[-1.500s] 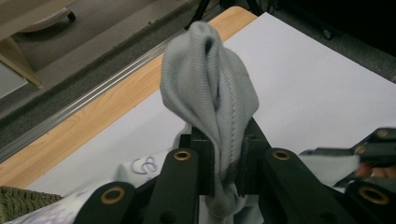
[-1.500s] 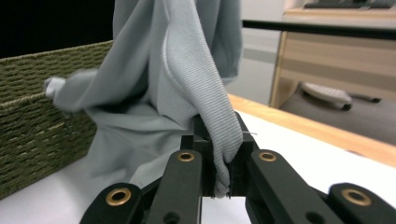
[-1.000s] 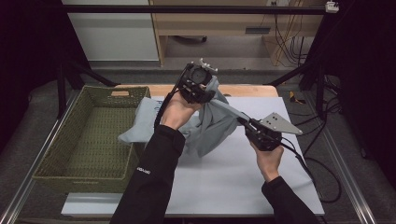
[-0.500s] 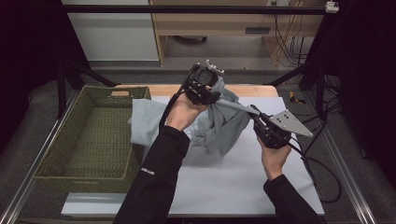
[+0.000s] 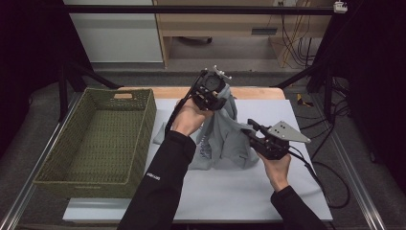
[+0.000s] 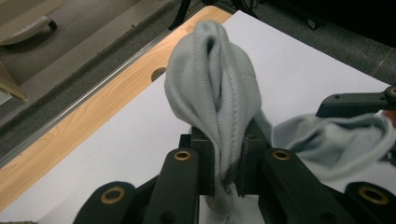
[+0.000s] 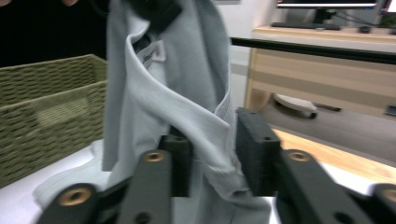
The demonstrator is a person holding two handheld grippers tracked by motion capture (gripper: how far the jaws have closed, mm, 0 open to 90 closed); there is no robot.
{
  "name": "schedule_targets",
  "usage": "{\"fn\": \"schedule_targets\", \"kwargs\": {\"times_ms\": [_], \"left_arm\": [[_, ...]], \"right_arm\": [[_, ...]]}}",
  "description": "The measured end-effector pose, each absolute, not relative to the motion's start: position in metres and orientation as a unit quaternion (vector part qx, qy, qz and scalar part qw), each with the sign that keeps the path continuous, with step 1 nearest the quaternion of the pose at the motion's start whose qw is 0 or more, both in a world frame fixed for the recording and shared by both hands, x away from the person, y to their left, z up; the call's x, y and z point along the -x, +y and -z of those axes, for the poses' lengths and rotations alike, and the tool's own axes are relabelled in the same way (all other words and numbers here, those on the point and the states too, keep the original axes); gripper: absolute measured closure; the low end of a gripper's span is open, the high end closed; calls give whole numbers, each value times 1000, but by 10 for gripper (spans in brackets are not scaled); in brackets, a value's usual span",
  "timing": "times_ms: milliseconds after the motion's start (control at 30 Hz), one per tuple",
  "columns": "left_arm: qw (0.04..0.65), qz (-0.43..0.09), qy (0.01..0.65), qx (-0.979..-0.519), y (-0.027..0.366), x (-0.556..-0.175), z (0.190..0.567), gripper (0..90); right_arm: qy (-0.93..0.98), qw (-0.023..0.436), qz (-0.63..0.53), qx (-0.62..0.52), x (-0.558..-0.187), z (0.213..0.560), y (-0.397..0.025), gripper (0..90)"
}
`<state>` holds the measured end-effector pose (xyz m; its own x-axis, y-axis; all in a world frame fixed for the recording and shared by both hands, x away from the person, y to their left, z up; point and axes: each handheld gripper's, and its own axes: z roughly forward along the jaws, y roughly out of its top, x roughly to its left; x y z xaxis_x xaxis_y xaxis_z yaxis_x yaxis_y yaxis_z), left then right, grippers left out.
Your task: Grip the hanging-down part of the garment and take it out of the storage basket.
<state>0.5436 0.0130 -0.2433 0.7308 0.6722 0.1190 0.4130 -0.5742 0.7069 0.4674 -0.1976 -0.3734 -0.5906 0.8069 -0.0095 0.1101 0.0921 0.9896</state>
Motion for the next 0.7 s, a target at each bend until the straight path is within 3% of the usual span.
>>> {"fn": "schedule_targets", "kwargs": {"times_ms": [33, 100, 167, 233, 300, 700], "left_arm": [[340, -194, 315, -865, 14, -543, 244, 795], [336, -193, 313, -867, 16, -544, 244, 795], [337, -195, 315, -866, 17, -545, 246, 795], [337, -192, 316, -866, 17, -546, 246, 795], [335, -192, 316, -867, 17, -547, 247, 795], [336, -187, 317, -867, 23, -547, 259, 795]], "right_arm": [[676, 299, -582, -339, -467, 373, -198, 584], [675, 298, -587, -334, -465, 377, -194, 397], [676, 297, -589, -328, -463, 378, -194, 294], [678, 291, -589, -330, -460, 379, -195, 113], [679, 272, -590, -343, -456, 379, -199, 45], [657, 281, -605, -350, -437, 383, -232, 7]]}}
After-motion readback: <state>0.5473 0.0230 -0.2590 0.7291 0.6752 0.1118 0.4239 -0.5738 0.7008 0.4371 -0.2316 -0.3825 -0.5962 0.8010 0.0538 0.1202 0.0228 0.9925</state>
